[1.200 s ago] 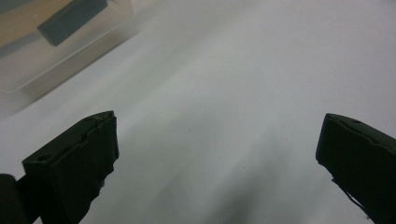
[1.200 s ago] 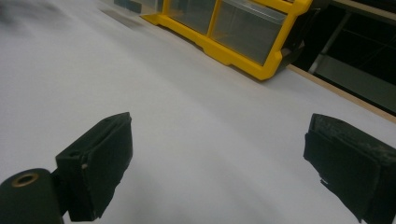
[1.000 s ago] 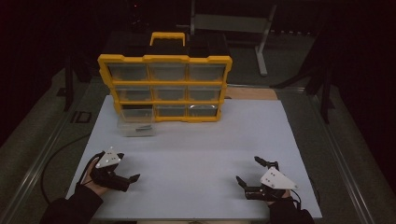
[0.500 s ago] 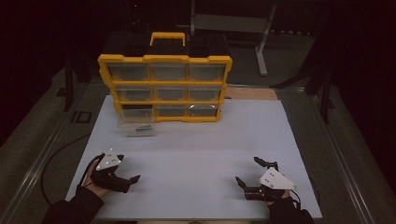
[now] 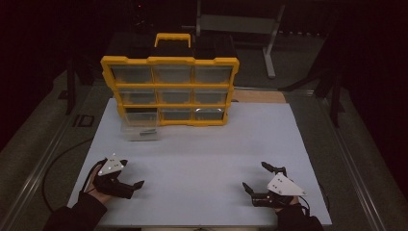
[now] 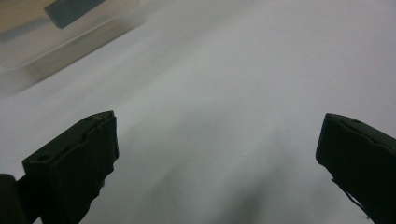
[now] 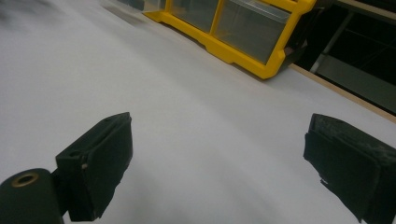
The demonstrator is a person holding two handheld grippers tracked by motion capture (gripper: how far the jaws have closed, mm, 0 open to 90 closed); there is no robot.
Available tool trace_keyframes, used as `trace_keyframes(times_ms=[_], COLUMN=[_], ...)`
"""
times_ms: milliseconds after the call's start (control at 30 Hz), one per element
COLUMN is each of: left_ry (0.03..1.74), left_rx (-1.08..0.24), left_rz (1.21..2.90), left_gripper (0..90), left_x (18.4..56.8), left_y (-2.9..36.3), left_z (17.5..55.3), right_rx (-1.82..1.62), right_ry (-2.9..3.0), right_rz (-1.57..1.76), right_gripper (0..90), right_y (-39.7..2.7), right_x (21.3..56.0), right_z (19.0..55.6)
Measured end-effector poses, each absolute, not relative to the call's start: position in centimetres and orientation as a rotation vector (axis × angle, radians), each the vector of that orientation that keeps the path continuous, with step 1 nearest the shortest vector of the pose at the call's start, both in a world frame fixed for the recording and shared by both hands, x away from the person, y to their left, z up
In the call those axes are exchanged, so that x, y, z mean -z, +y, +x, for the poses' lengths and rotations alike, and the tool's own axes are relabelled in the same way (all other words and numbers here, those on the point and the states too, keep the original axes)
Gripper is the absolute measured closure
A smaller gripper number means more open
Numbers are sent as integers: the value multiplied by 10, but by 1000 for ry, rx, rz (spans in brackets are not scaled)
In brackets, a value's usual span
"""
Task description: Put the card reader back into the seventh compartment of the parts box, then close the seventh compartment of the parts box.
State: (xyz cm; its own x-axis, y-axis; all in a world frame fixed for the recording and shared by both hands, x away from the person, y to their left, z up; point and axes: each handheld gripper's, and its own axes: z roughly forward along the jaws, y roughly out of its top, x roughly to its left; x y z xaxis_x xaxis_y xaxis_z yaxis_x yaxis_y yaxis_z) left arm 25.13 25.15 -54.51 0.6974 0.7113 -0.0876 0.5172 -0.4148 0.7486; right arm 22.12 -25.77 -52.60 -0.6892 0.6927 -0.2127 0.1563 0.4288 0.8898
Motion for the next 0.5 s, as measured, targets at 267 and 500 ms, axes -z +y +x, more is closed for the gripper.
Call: trace_keyframes(times_ms=[267, 500], left_ry=[930, 925], left_rx=[-323, -314], left_rz=[2119, 2123], left_gripper=[0, 0], left_x=[543, 542], left_y=[251, 250], left_z=[251, 250], right_rx=[-1236, -1236], right_ry=[2117, 2119], right_rz=[713, 710], right_gripper=[80, 80], right_y=[-258, -257], right_x=[526, 526], right_z=[221, 221])
